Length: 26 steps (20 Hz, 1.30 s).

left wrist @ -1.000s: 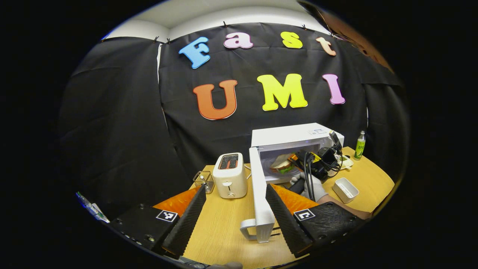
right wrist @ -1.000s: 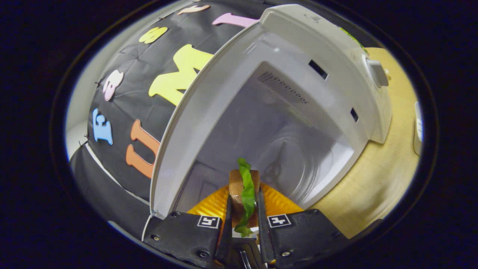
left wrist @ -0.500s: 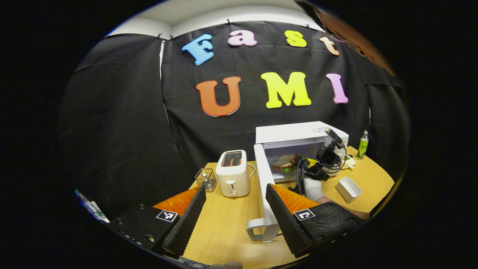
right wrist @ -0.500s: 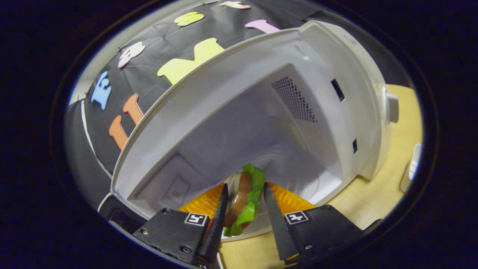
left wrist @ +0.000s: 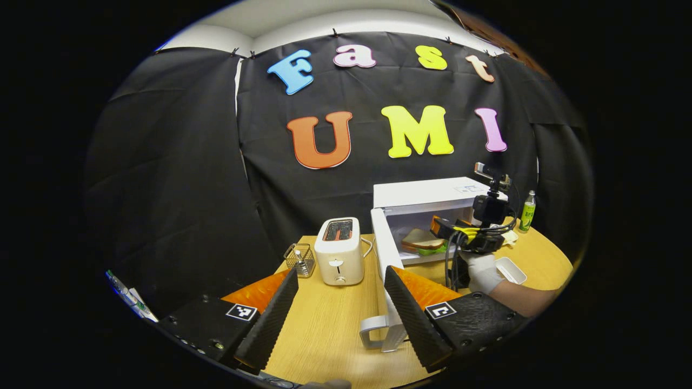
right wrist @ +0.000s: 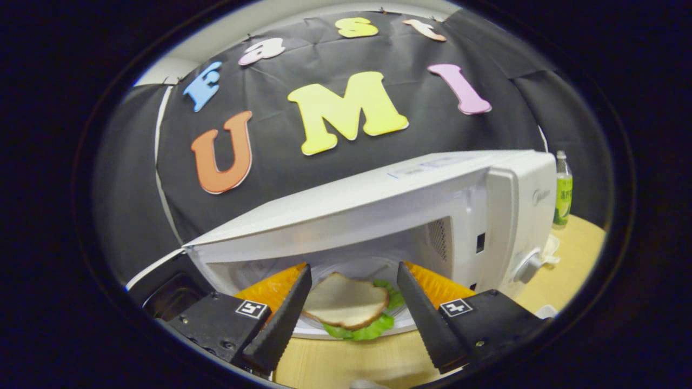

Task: Open the microwave oven with the left hand, put the food in, and close the microwave oven.

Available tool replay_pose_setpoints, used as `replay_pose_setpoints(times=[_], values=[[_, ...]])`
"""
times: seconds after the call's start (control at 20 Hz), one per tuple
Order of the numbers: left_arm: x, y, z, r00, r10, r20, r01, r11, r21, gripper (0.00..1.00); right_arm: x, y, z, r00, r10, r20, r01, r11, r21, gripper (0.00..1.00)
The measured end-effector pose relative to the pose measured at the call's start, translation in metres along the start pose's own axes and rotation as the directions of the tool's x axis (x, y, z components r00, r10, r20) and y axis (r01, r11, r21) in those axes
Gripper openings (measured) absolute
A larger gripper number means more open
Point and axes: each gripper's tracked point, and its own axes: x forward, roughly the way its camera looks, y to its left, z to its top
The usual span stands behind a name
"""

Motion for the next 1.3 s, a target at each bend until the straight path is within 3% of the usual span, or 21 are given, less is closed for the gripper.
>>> replay_pose_setpoints(times=[0.3,0.45,0.5,0.55,0.6,0.65,0.8,0.85,0.9,0.95,1.0,1.05,1.1,1.15,1.2,1.25,1.3], values=[[0.002,0.004,0.005,0.999,0.024,0.023,-0.023,0.999,-0.026,0.97,-0.075,-0.014,0.058,0.994,0.107,-0.025,-0.109,0.987,-0.122,0.92],[-0.008,0.011,0.003,0.999,0.024,0.036,-0.023,0.999,-0.035,0.97,-0.122,-0.039,0.089,0.992,0.117,-0.041,-0.123,0.969,-0.213,0.92],[-0.009,0.014,0.000,0.999,0.026,0.038,-0.025,0.999,-0.036,0.97,-0.138,-0.050,0.098,0.993,0.111,-0.050,-0.120,0.967,-0.227,1.00],[-0.009,0.015,-0.003,0.999,0.028,0.032,-0.027,0.999,-0.040,0.97,-0.154,-0.059,0.101,0.993,0.107,-0.057,-0.118,0.967,-0.228,0.91],[-0.009,0.018,-0.005,0.999,0.034,0.033,-0.032,0.999,-0.042,0.96,-0.168,-0.065,0.105,0.991,0.114,-0.071,-0.127,0.967,-0.222,0.92],[-0.008,0.023,-0.007,0.998,0.043,0.038,-0.041,0.998,-0.046,0.97,-0.181,-0.069,0.110,0.990,0.115,-0.078,-0.130,0.964,-0.232,1.00],[-0.004,0.031,-0.018,0.997,0.063,0.033,-0.061,0.997,-0.048,0.96,-0.208,-0.086,0.137,0.992,0.097,-0.080,-0.113,0.967,-0.231,1.00],[-0.002,0.034,-0.020,0.997,0.069,0.033,-0.068,0.997,-0.048,0.96,-0.216,-0.091,0.146,0.993,0.088,-0.074,-0.103,0.966,-0.235,0.92],[-0.002,0.038,-0.022,0.996,0.080,0.037,-0.078,0.996,-0.051,0.96,-0.224,-0.096,0.155,0.994,0.086,-0.067,-0.099,0.968,-0.231,1.00],[-0.001,0.040,-0.026,0.996,0.080,0.036,-0.078,0.995,-0.055,0.96,-0.232,-0.099,0.162,0.995,0.086,-0.057,-0.096,0.969,-0.226,1.00],[0.001,0.041,-0.029,0.996,0.087,0.035,-0.085,0.995,-0.059,0.96,-0.240,-0.104,0.170,0.996,0.080,-0.045,-0.088,0.969,-0.230,0.92],[0.002,0.043,-0.034,0.996,0.088,0.030,-0.086,0.994,-0.061,0.95,-0.248,-0.109,0.175,0.997,0.070,-0.039,-0.077,0.969,-0.235,1.00],[0.004,0.046,-0.039,0.995,0.101,0.025,-0.100,0.993,-0.065,0.95,-0.254,-0.111,0.178,0.997,0.069,-0.037,-0.075,0.969,-0.234,0.92],[0.004,0.047,-0.043,0.995,0.098,0.019,-0.097,0.993,-0.070,0.81,-0.261,-0.112,0.177,0.997,0.065,-0.038,-0.072,0.967,-0.245,0.92],[0.004,0.049,-0.047,0.995,0.103,0.013,-0.102,0.992,-0.074,0.86,-0.266,-0.116,0.176,0.997,0.058,-0.042,-0.067,0.965,-0.254,0.92],[0.006,0.049,-0.050,0.995,0.097,0.008,-0.096,0.992,-0.076,0.65,-0.272,-0.119,0.174,0.997,0.054,-0.049,-0.064,0.966,-0.249,0.92],[0.007,0.049,-0.054,0.996,0.091,0.006,-0.090,0.993,-0.075,0.60,-0.276,-0.120,0.170,0.997,0.053,-0.060,-0.066,0.969,-0.240,0.92]])
